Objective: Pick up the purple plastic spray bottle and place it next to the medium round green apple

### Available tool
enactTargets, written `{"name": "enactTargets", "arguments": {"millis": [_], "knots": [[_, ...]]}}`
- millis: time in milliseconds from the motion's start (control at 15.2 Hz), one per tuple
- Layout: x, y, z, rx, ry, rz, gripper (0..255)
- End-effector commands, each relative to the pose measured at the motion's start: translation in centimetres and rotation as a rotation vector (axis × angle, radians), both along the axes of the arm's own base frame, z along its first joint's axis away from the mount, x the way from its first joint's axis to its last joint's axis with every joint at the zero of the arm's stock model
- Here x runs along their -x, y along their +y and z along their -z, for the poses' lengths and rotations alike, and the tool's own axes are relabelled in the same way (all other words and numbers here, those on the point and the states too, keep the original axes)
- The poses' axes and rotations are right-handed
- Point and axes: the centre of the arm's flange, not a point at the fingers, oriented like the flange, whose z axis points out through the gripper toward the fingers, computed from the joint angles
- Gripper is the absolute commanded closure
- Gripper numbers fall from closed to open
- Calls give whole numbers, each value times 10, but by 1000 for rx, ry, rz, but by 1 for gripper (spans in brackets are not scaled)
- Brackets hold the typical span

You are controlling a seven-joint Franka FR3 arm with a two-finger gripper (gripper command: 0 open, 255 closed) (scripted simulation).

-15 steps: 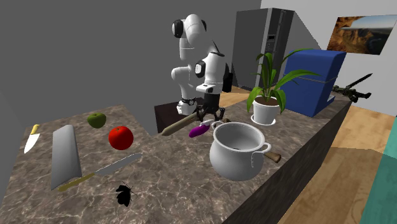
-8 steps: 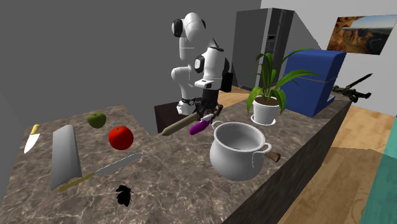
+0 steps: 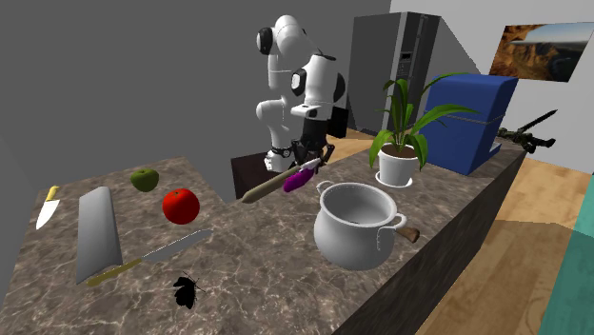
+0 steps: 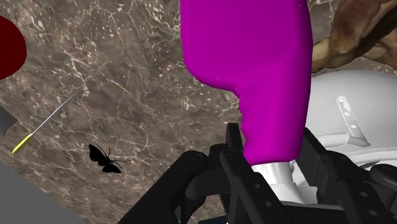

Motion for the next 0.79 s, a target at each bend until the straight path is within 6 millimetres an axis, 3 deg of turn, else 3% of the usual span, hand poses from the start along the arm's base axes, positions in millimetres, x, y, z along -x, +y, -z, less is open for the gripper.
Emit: {"name": "enactTargets", "arguments": {"millis": [0, 726], "knots": [[0, 0, -10, 0, 0, 0, 255], [0, 0, -68, 0, 0, 0, 255]]}}
